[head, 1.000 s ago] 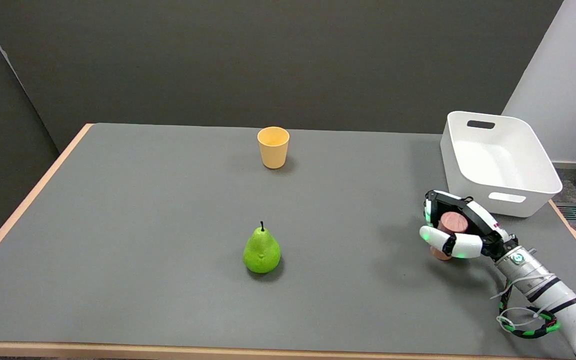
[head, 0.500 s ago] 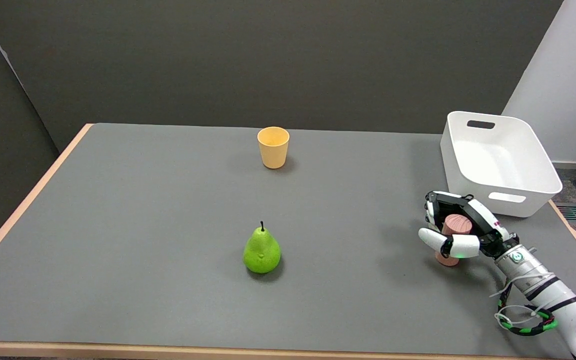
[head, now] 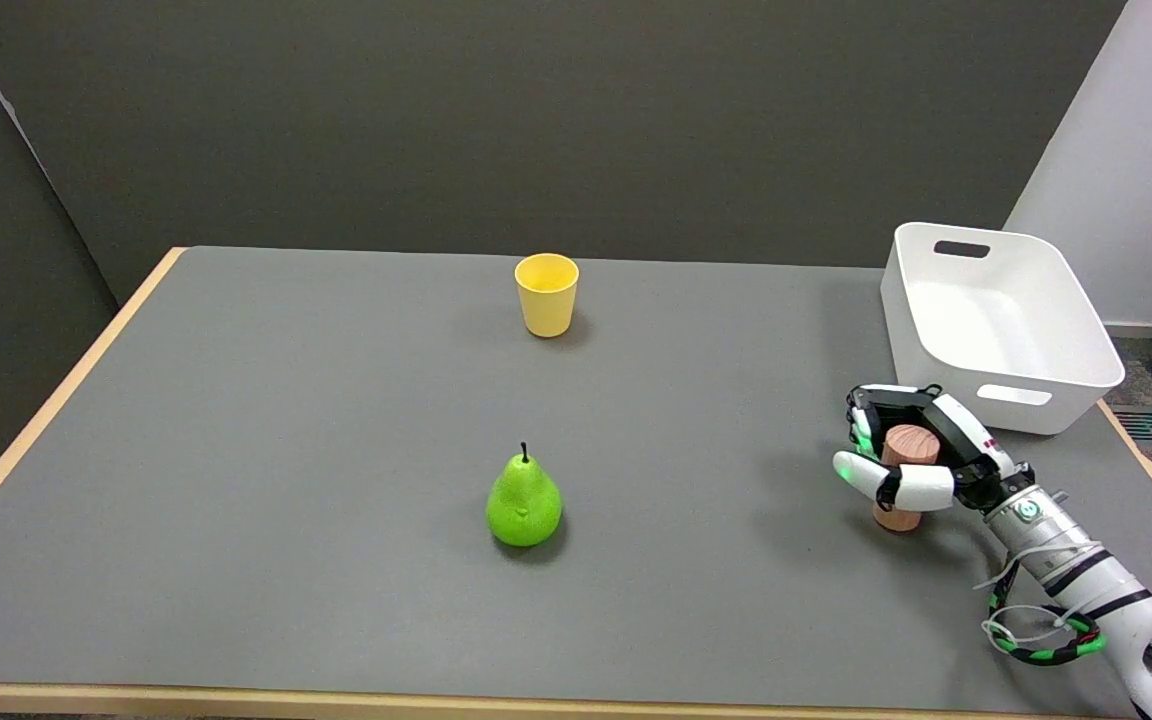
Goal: Pick up the wooden cylinder.
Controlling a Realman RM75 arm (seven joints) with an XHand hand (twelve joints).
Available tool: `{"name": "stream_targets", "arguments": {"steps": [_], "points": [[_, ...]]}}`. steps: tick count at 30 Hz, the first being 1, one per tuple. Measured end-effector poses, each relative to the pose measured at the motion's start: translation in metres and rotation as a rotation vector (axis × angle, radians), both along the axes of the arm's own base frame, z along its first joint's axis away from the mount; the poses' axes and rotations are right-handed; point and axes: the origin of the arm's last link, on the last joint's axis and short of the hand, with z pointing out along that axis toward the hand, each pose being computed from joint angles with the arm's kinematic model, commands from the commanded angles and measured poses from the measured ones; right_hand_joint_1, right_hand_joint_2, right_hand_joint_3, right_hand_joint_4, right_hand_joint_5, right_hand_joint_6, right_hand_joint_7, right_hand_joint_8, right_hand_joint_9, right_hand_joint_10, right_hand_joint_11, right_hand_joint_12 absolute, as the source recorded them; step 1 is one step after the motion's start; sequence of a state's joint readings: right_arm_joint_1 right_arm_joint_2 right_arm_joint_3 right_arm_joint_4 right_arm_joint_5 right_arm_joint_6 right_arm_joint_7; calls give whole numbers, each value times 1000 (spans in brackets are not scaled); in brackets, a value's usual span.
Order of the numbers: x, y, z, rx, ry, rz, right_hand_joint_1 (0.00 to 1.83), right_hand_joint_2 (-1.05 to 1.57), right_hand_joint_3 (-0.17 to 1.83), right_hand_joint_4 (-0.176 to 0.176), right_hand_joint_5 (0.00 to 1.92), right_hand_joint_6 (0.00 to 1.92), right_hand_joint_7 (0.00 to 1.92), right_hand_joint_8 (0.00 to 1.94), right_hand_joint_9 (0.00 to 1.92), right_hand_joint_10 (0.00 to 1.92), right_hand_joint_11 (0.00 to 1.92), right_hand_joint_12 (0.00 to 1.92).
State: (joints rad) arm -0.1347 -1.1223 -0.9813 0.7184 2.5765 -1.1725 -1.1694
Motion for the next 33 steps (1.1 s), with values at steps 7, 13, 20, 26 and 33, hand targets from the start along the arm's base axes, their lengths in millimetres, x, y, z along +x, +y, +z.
{"name": "stream_targets", "arguments": {"steps": [7, 13, 20, 26, 33], "points": [[4, -4, 0, -7, 4, 22, 1197, 602, 830, 26, 891, 1921, 1022, 1941, 1214, 1921, 810, 1921], [11, -8, 1, -10, 17, 46, 1209, 603, 829, 26, 892, 1921, 1034, 1941, 1214, 1921, 802, 1921], [15, -13, 1, -11, 31, 66, 1217, 616, 837, 26, 899, 1921, 1045, 1941, 1211, 1921, 789, 1921], [19, -16, 1, -12, 37, 80, 1217, 618, 838, 27, 901, 1921, 1046, 1941, 1213, 1921, 789, 1921], [29, -23, 1, -9, 58, 112, 1223, 618, 847, 28, 914, 1921, 1056, 1941, 1230, 1921, 816, 1921]]}}
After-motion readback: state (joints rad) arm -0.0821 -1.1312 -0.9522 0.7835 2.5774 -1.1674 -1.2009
